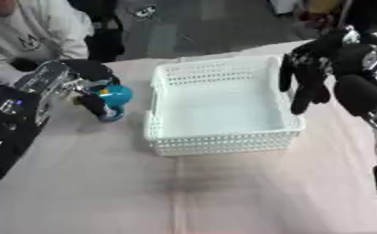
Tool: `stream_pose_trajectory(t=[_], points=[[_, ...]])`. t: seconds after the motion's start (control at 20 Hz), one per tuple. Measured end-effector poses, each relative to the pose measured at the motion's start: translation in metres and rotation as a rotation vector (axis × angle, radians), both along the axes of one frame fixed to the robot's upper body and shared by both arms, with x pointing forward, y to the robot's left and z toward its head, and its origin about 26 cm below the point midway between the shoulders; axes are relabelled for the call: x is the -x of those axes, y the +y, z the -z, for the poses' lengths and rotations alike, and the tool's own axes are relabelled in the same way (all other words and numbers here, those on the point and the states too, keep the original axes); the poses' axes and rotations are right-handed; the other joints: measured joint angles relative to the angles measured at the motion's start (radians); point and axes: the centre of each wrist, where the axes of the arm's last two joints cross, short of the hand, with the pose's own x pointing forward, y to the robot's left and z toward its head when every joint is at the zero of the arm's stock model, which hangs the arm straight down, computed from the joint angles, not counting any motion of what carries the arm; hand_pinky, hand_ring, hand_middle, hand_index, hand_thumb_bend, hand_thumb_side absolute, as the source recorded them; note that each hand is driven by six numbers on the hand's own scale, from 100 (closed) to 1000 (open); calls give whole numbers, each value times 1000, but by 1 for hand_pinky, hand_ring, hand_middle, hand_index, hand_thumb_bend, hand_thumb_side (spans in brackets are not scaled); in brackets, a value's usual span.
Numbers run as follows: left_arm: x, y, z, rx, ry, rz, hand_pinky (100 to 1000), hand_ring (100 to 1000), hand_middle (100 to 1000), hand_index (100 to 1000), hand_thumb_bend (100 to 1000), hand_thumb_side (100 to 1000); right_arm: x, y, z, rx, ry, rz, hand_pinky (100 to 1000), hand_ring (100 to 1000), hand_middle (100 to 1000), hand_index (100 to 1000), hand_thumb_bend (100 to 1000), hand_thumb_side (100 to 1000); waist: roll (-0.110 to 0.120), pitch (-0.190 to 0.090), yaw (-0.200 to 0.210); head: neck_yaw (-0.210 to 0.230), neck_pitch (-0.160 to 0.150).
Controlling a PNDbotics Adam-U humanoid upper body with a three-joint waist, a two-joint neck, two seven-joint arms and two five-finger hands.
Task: Pick up objects on the table and place them in the box.
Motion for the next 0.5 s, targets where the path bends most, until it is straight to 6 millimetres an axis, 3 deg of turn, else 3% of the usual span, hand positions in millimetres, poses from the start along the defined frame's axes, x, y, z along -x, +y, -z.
stream_pose_trajectory(t=[0.5], points=[[11, -26, -43, 169, -196, 64, 100, 100, 100, 322, 100, 593, 0, 0, 0, -6, -2, -2, 409, 200, 195, 474, 100, 1000, 0, 0, 1, 7, 0]])
